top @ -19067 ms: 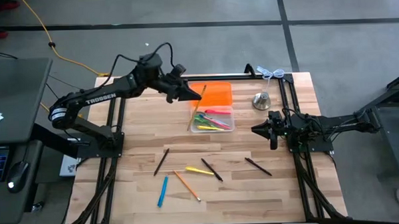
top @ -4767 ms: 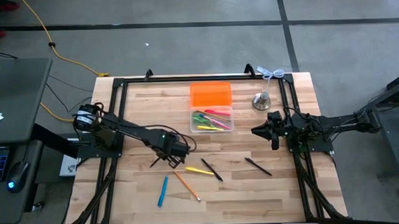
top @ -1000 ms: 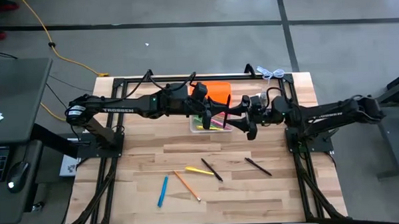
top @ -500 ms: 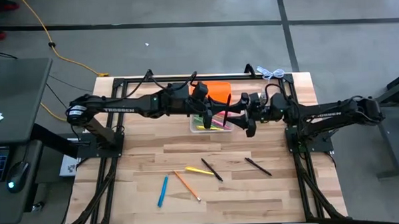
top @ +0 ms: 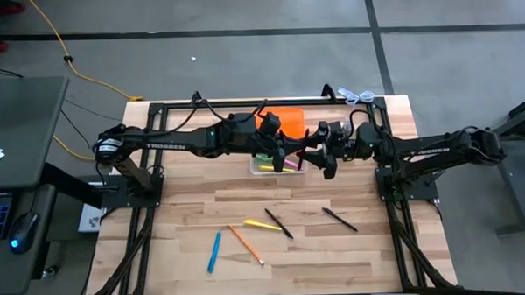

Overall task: Pick & place school supplies into a supply box
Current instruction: Put the left black pen into the supply box

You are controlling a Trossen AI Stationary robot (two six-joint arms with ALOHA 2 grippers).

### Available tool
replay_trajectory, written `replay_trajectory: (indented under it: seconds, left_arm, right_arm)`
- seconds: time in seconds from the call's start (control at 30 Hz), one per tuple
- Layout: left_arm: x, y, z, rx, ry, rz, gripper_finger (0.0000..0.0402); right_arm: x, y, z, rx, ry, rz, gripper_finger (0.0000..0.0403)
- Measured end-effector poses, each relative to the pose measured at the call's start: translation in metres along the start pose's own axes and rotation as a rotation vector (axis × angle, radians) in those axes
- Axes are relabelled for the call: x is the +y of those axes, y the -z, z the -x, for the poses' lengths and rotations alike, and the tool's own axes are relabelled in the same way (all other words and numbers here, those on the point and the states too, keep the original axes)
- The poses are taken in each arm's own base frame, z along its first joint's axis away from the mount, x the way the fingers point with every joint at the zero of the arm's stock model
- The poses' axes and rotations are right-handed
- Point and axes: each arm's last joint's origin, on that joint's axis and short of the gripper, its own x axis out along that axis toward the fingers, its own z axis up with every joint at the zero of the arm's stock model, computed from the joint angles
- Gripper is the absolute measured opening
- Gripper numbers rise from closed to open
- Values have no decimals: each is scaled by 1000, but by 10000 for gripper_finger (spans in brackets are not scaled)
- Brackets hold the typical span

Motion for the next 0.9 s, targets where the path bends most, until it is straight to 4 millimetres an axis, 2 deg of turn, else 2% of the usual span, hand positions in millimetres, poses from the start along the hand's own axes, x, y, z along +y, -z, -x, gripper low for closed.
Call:
replay_trajectory:
  seconds: [0.9]
  left_arm:
    - [1,0,0,-3,-10,-13,36]
  right_arm:
    - [0,1,0,11,6,33,11]
